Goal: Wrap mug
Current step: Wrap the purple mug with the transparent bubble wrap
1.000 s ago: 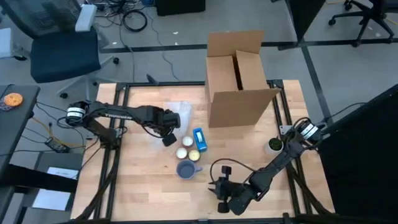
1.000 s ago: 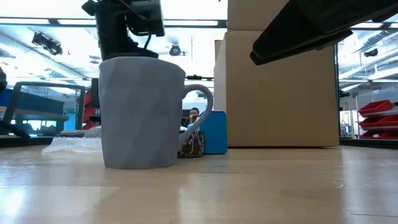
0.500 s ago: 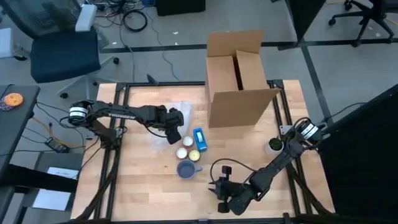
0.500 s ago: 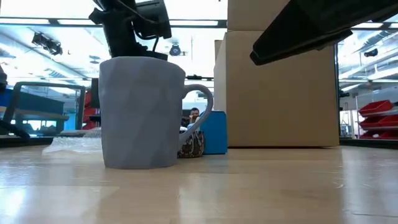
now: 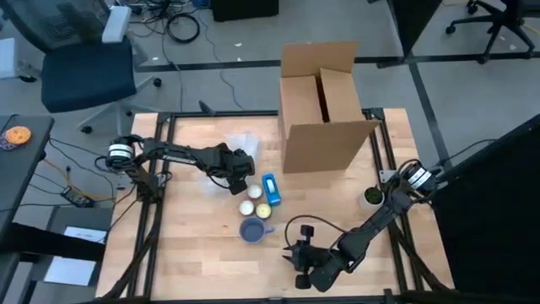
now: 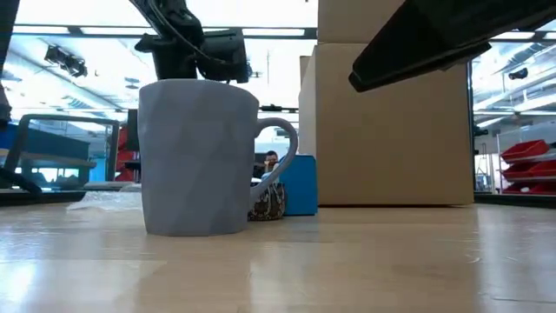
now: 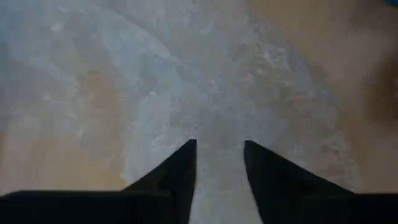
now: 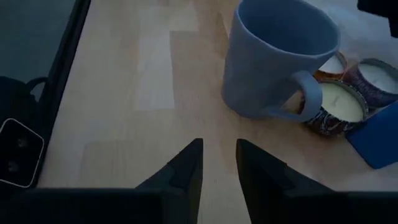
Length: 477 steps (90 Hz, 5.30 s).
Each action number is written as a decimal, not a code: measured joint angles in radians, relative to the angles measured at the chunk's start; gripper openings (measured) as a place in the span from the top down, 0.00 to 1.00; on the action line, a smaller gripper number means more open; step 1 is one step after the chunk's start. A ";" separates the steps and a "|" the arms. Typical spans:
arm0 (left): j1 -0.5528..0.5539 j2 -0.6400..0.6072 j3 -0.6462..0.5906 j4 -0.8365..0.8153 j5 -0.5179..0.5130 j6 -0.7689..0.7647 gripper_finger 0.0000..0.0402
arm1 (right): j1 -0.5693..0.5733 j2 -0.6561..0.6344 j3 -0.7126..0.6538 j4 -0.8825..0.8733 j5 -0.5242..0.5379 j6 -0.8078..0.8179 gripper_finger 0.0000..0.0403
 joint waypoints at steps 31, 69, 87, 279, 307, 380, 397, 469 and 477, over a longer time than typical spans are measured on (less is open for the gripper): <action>-0.013 -0.028 0.125 -0.185 -0.003 0.024 1.00 | -0.001 0.000 0.000 -0.003 0.000 -0.001 0.82; -0.177 -0.030 0.582 -0.283 -0.008 0.052 1.00 | 0.003 -0.006 0.000 -0.053 0.024 -0.016 0.82; -0.306 -0.031 0.665 -0.147 0.104 0.053 1.00 | 0.055 -0.071 0.000 -0.238 0.238 0.107 0.82; -0.406 0.233 0.660 0.490 0.488 0.330 0.58 | 0.163 -0.167 0.062 -0.913 -0.169 0.513 0.82; -0.518 0.182 0.651 -0.068 0.227 0.131 0.58 | -0.034 -0.114 0.061 -1.250 -0.097 0.429 0.82; -0.574 0.184 0.421 -0.728 -0.455 -0.365 0.58 | -0.282 -0.138 0.051 -0.526 -0.482 -0.008 0.82; -0.581 0.184 0.390 -0.801 -0.455 -0.452 0.58 | -0.299 -0.131 -0.028 -0.504 -0.335 -0.045 0.82; -0.589 0.173 0.391 -0.829 -0.517 -0.508 0.58 | -0.113 -0.162 -0.151 -0.568 -0.783 0.396 0.82; -0.589 0.173 0.391 -0.830 -0.527 -0.508 0.58 | -0.120 -0.162 -0.132 -0.653 -0.705 0.390 0.82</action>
